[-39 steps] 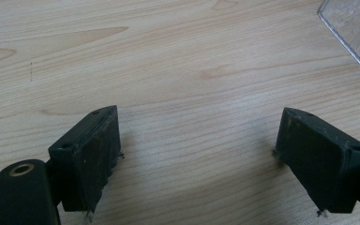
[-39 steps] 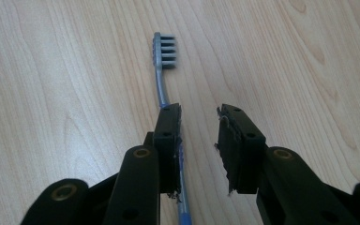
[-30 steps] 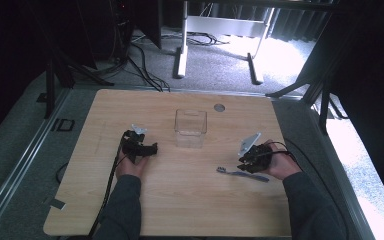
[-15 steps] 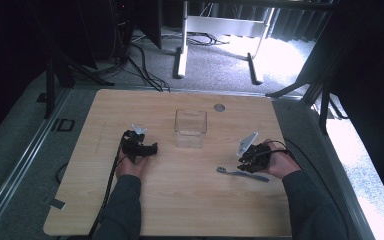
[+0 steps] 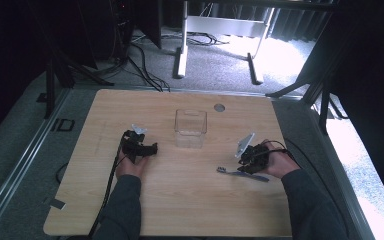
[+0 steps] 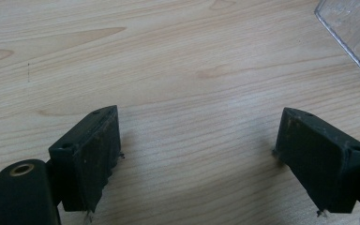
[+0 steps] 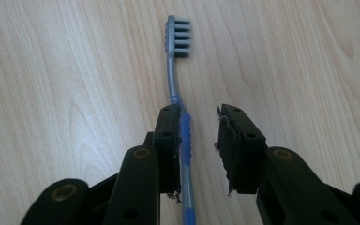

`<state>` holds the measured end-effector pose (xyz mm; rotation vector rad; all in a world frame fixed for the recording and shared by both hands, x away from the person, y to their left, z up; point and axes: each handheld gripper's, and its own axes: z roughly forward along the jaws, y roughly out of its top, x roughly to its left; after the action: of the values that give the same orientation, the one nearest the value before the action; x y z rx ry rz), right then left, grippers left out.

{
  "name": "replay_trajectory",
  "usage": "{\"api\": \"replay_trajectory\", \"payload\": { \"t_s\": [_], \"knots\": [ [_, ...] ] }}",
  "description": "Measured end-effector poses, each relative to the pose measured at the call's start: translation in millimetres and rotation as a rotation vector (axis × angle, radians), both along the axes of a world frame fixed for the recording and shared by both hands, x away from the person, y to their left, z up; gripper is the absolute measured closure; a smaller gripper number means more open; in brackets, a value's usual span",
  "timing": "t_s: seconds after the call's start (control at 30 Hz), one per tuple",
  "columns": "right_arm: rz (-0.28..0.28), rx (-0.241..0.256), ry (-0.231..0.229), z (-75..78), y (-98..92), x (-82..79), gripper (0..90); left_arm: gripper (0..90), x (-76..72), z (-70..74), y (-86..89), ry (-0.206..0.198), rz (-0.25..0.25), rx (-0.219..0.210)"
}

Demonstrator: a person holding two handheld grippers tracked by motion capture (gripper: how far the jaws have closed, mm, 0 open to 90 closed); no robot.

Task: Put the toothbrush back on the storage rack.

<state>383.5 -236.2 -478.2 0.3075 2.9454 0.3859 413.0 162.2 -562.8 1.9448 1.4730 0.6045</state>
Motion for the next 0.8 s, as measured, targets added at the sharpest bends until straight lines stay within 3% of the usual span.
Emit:
{"api": "replay_trajectory", "payload": {
  "t_s": [0.8],
  "knots": [
    [0.002, -0.069, 0.055, -9.5, -3.1, 3.9, 69.0, 14.8, 0.2, 0.0, -0.3, 0.000, 0.000, -0.001]
  ]
}}
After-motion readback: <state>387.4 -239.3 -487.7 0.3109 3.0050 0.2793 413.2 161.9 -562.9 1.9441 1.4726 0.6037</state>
